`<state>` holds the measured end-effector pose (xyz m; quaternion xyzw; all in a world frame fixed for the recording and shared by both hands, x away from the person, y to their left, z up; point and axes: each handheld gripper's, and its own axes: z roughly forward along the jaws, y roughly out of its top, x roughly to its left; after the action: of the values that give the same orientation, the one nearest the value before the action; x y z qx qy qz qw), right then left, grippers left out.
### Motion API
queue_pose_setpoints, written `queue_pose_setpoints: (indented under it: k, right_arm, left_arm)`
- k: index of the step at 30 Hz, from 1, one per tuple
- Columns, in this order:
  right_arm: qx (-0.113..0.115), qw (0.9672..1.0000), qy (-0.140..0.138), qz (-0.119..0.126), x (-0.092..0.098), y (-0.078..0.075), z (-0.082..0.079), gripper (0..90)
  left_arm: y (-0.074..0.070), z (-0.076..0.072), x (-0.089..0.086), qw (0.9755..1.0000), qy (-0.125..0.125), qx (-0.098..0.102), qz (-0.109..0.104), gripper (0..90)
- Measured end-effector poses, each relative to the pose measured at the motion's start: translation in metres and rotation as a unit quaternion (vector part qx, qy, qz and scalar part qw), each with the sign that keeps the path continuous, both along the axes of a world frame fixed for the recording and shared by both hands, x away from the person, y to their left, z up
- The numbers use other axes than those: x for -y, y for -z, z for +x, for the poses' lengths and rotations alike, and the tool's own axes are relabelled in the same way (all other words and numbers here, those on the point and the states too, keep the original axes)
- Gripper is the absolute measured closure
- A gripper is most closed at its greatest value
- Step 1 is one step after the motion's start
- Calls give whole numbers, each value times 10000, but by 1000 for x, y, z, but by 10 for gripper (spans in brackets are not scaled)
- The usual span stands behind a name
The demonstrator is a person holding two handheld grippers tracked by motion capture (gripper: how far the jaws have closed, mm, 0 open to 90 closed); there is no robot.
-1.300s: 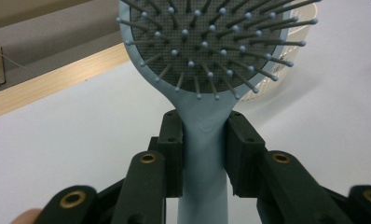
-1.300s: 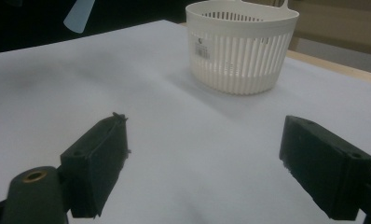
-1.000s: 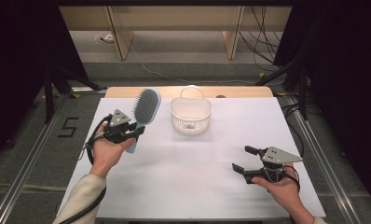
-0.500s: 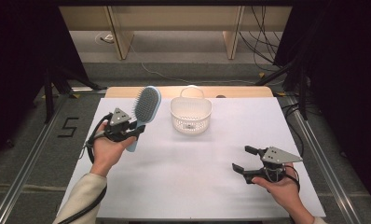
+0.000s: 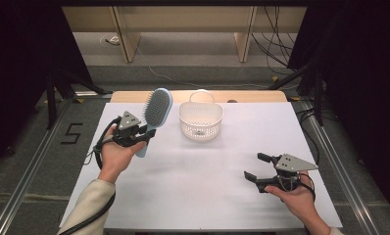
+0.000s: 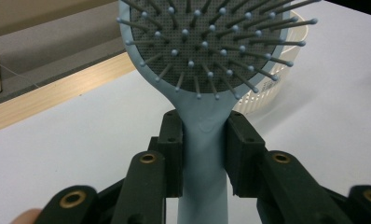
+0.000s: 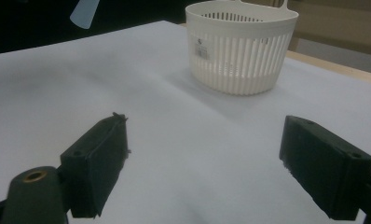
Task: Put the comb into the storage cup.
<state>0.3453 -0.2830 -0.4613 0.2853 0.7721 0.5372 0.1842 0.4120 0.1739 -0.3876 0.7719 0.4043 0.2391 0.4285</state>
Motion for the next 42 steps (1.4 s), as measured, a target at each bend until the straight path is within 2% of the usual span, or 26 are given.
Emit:
queue_pose_setpoints:
  k: [42]
  right_arm:
    - [24,10000,7,4,0,0,0,164]
  left_arm:
    - [-6,9,11,10000,36,68,-47,700]
